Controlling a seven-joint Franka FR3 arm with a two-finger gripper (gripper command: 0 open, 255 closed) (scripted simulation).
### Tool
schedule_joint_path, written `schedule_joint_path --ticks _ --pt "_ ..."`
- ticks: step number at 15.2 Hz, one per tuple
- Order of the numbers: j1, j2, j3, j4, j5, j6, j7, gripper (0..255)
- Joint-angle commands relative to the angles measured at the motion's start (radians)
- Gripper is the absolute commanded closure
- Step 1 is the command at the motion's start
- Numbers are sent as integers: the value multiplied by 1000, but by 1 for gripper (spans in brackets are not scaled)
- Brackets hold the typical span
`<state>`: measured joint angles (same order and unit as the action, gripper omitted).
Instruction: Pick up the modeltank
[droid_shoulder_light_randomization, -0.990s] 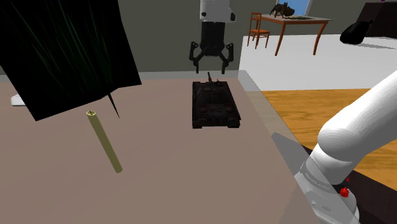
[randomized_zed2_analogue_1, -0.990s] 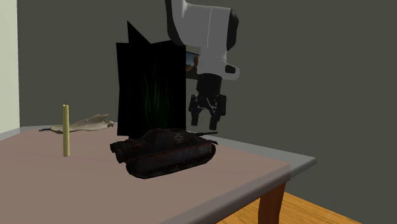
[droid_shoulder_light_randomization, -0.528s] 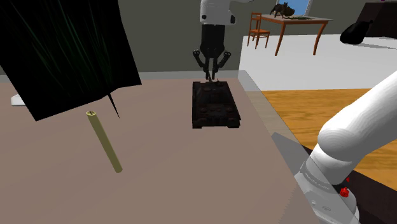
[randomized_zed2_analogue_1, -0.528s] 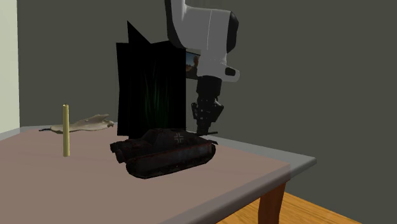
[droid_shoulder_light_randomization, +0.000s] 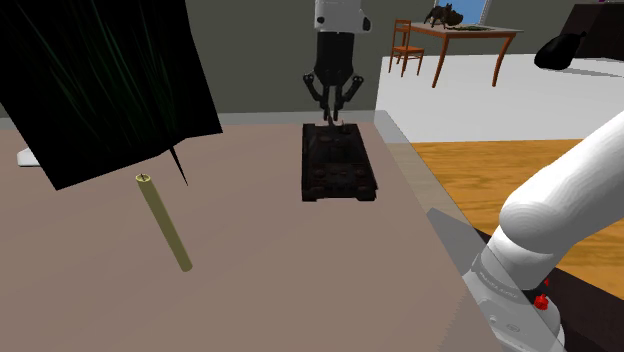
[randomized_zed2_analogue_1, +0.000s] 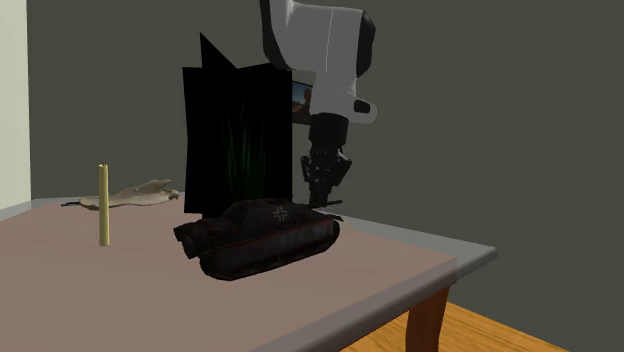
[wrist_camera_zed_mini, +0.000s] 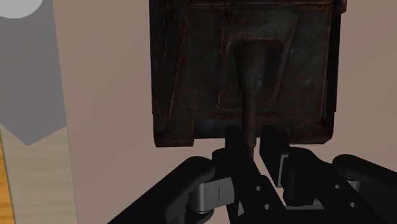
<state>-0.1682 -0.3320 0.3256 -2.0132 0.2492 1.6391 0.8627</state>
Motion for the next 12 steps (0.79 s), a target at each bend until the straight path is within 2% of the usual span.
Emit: schedule_joint_path --ticks 1,12 --pt "-1 4 -1 28 -2 -23 4 255" --pt "-6 37 -8 207 -13 -167 32 255"
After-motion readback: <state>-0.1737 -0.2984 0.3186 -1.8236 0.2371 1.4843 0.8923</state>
